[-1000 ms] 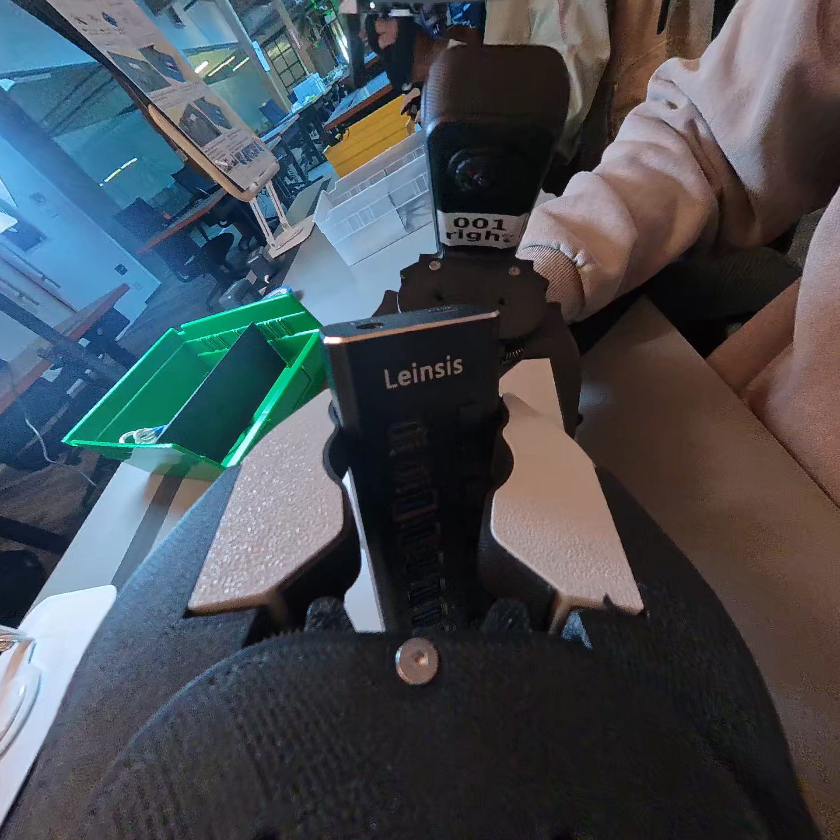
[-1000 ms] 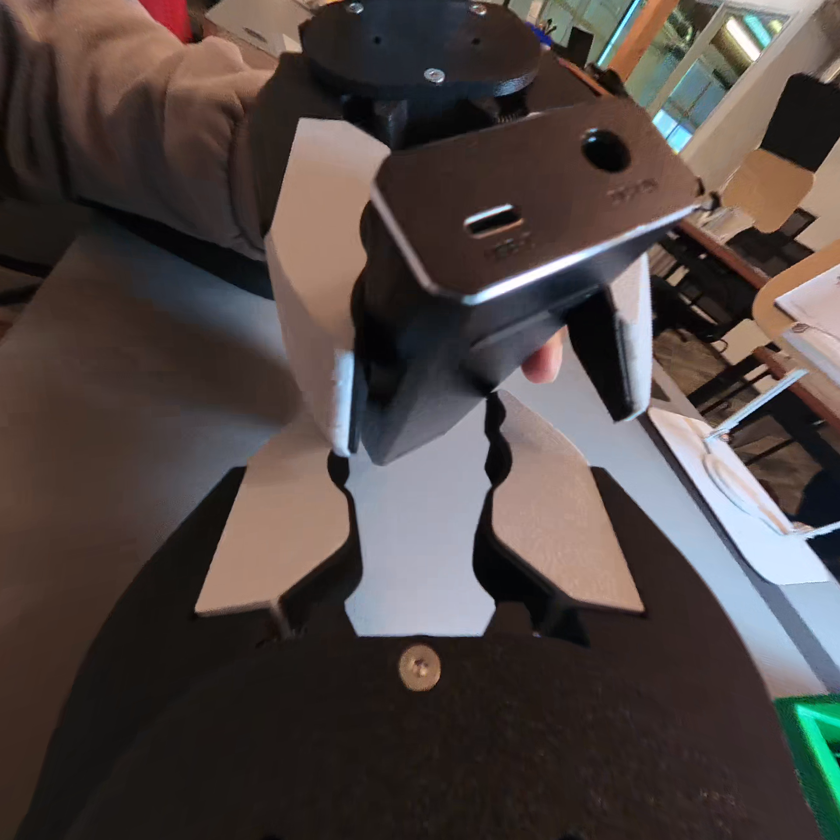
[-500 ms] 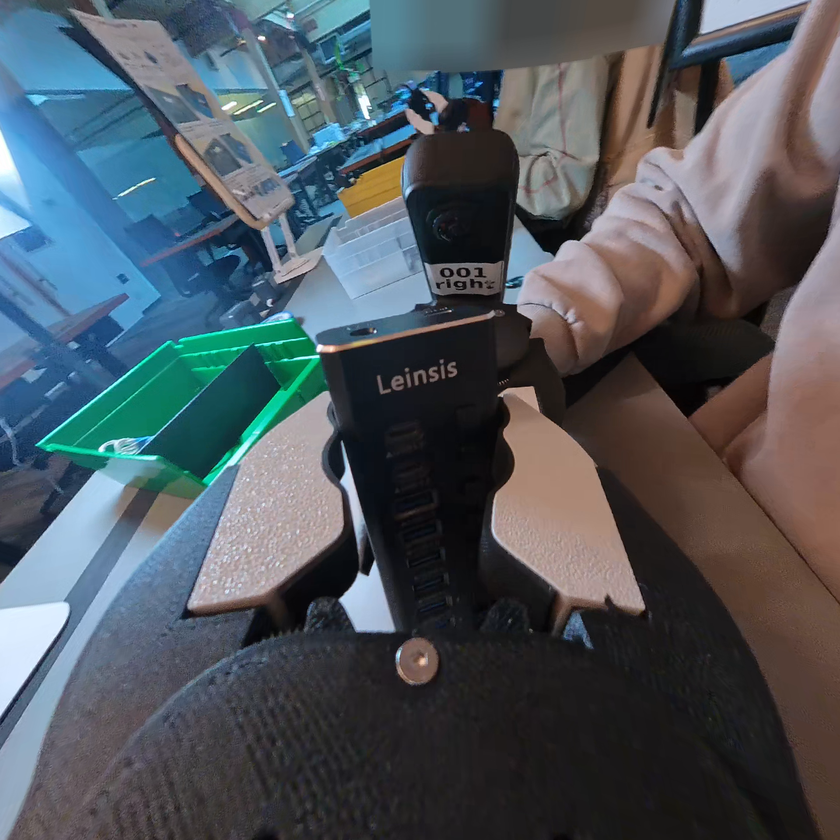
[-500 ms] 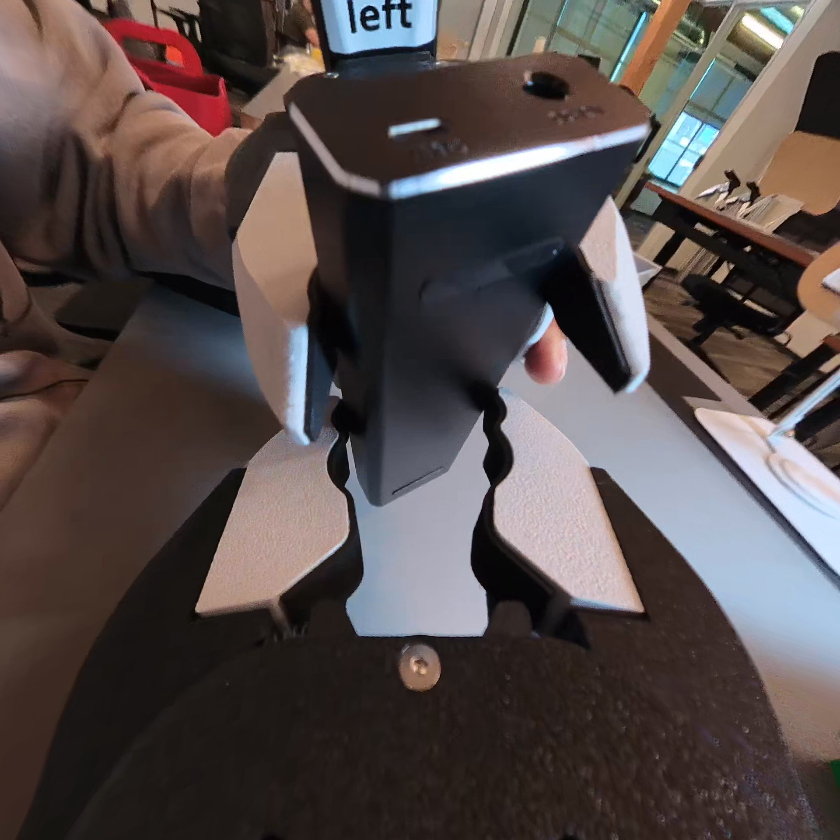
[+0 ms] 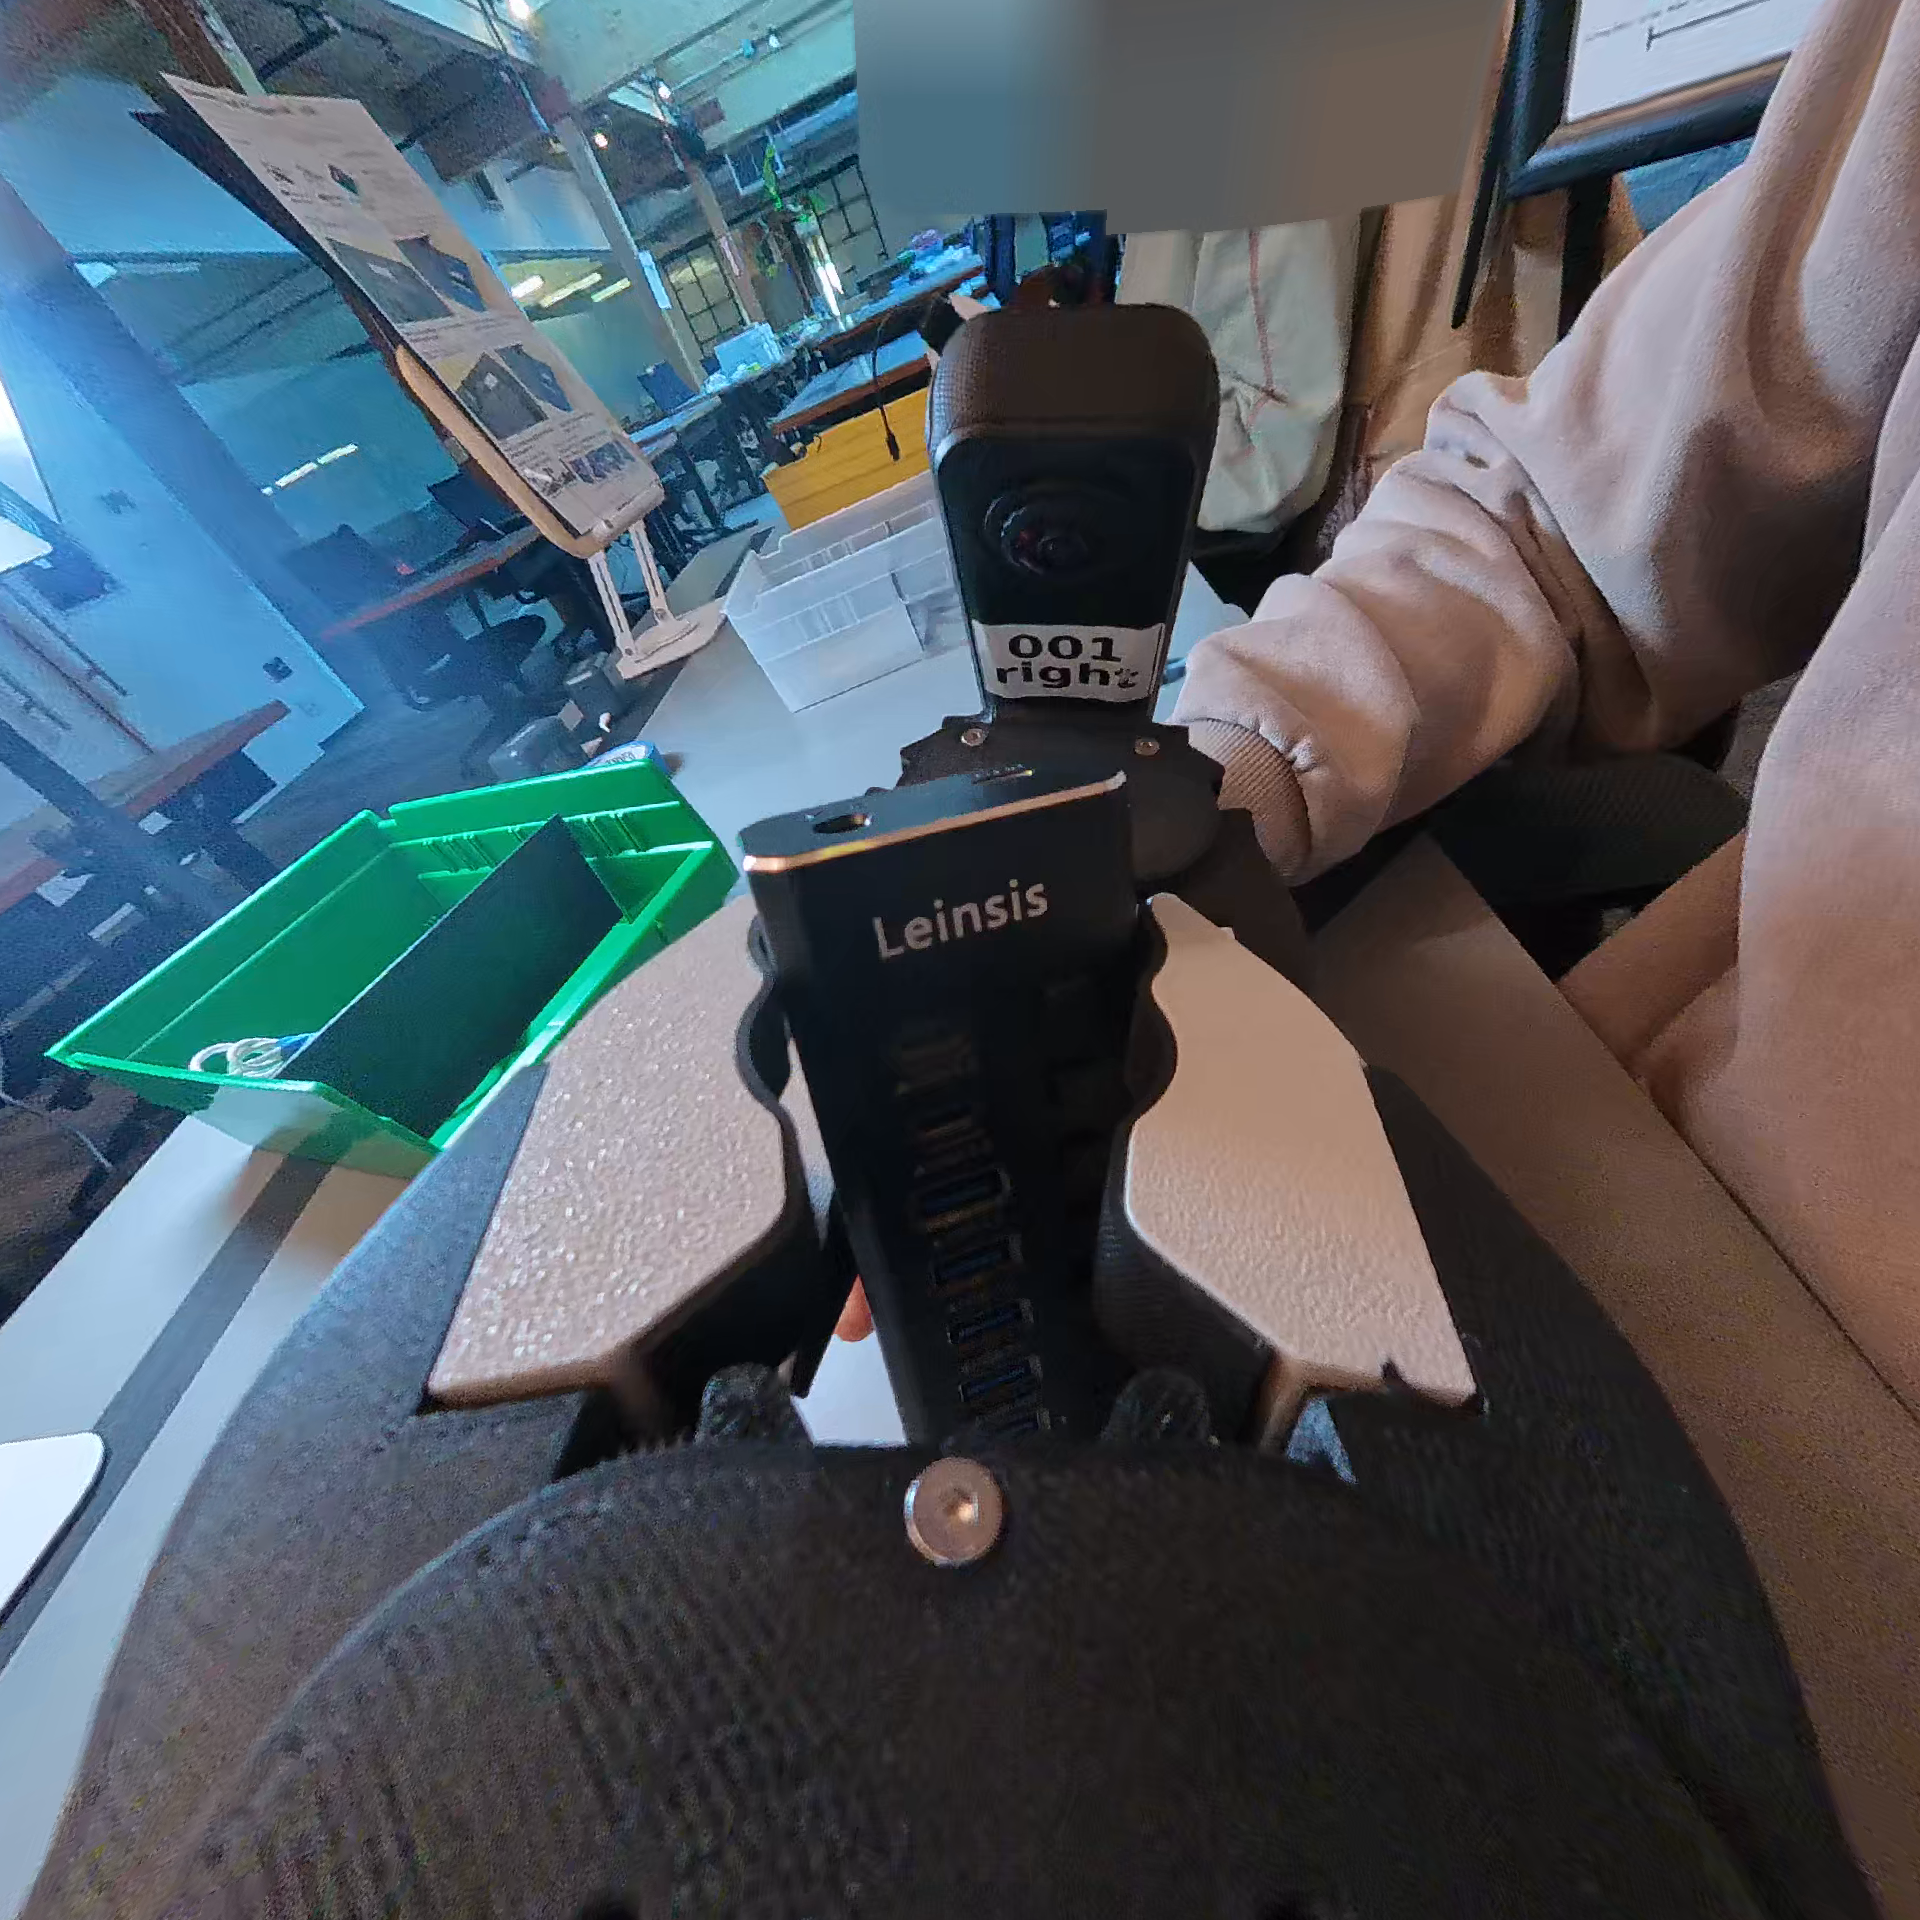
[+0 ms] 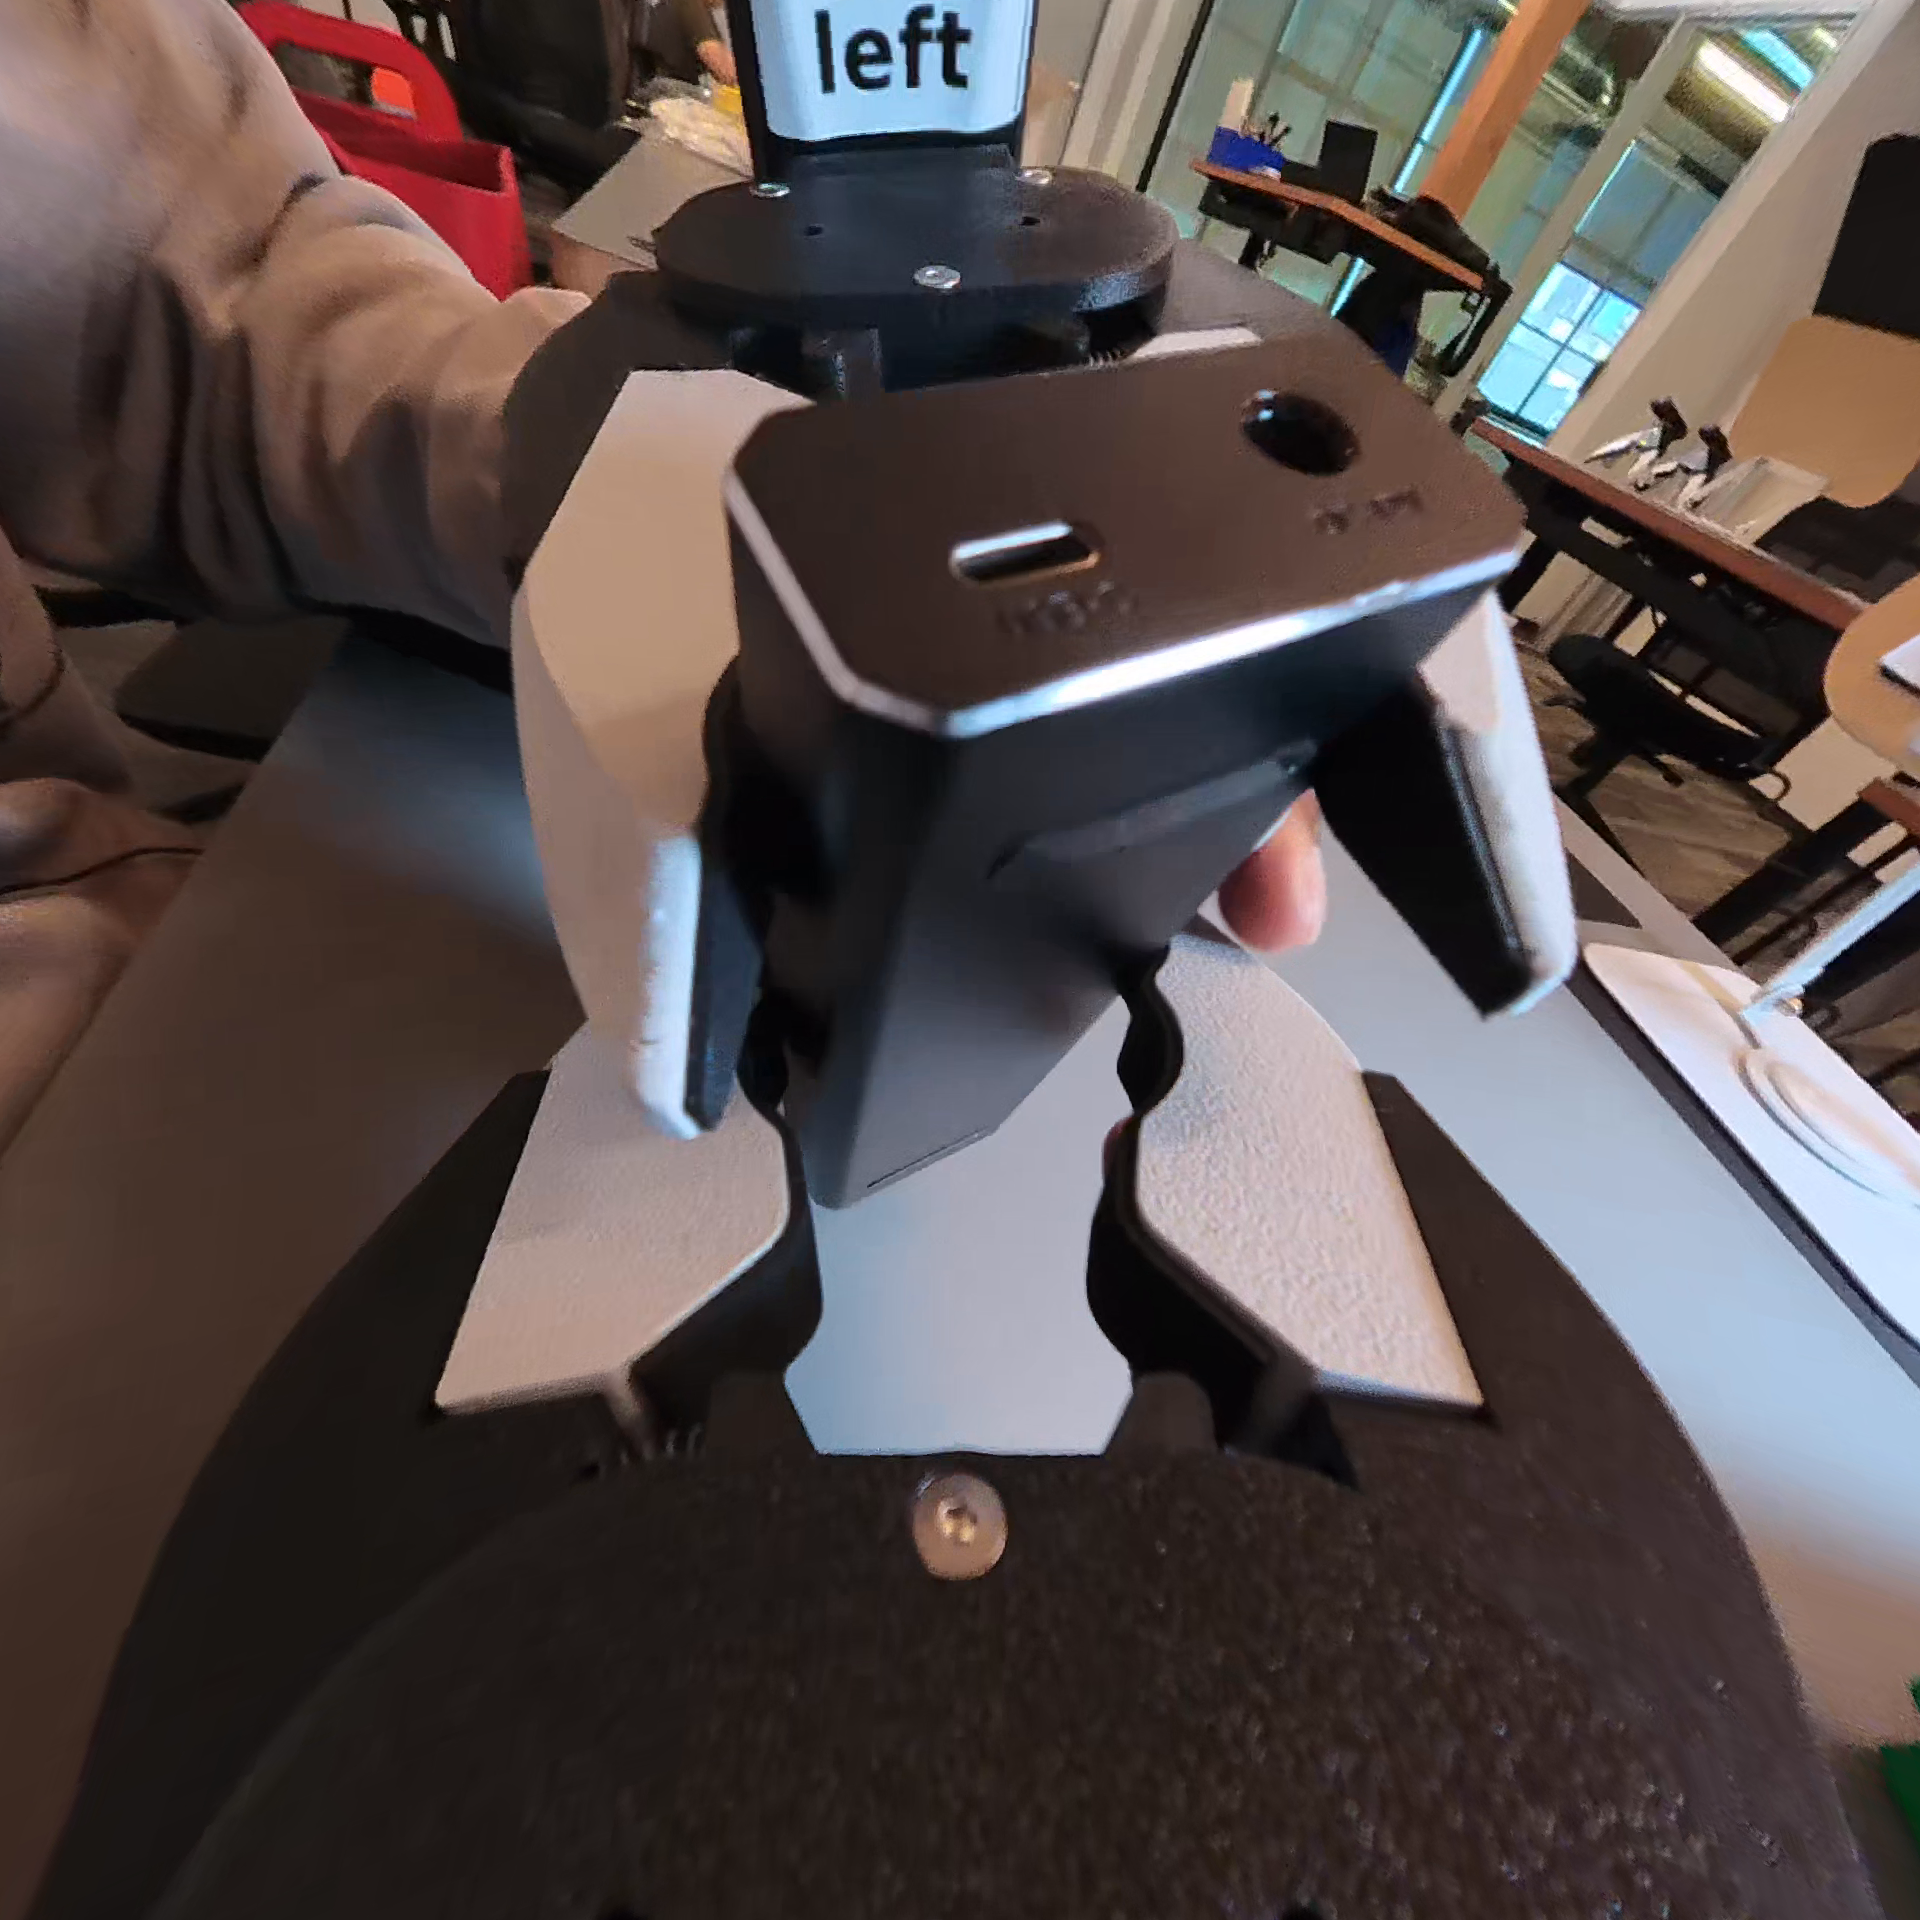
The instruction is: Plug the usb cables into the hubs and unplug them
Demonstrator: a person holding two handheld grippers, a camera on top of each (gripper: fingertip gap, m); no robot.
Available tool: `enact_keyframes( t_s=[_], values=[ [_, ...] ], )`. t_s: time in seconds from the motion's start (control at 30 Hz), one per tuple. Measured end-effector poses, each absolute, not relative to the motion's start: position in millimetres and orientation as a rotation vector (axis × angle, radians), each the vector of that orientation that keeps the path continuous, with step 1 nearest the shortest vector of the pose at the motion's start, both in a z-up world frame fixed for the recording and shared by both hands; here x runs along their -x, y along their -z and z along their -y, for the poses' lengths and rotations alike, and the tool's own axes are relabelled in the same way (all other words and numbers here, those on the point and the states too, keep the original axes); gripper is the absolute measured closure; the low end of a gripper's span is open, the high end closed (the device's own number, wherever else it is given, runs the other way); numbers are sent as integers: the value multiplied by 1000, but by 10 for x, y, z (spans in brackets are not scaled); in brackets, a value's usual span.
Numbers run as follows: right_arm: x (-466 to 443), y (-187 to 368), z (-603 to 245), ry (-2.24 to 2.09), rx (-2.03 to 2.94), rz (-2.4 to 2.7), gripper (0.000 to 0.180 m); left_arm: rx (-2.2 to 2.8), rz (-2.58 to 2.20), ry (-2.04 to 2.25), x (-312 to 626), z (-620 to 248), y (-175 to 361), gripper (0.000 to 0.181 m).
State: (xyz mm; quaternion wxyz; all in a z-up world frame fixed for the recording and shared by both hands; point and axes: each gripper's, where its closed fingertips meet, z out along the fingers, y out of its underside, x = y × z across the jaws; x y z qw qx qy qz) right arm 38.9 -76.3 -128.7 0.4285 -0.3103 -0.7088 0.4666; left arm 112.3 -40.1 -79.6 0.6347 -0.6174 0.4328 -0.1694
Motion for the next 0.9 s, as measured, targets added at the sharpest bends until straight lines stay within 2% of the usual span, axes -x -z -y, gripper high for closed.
enact_keyframes(
  t_s=[0.1,0.17,0.27,0.43,0.5,0.57,0.67,0.77,0.9],
  values=[
    [-402,1276,723,-1213,820,1770,117,1416,-937,425,-1080,346,752,115],
    [-396,1269,688,-1262,849,1759,117,1437,-907,438,-993,313,707,105],
    [-433,1171,484,-1333,916,1681,118,1416,-778,459,-607,296,448,100],
    [-638,869,-4,-1417,965,1488,119,1402,-386,75,1148,348,-276,123],
    [-742,709,-166,-1462,962,1408,119,1518,-242,-81,1939,454,-330,129],
    [-821,613,-297,-1461,959,1362,119,1722,-160,-159,2574,540,-140,135],
    [-857,583,-385,-1446,963,1340,119,2140,-121,-143,3142,634,549,130],
    [-817,639,-338,-1467,973,1357,119,2403,-219,-109,3234,662,1163,132],
    [-780,723,-257,-1479,980,1392,119,2633,-448,-146,3094,601,1725,133]
  ],
)
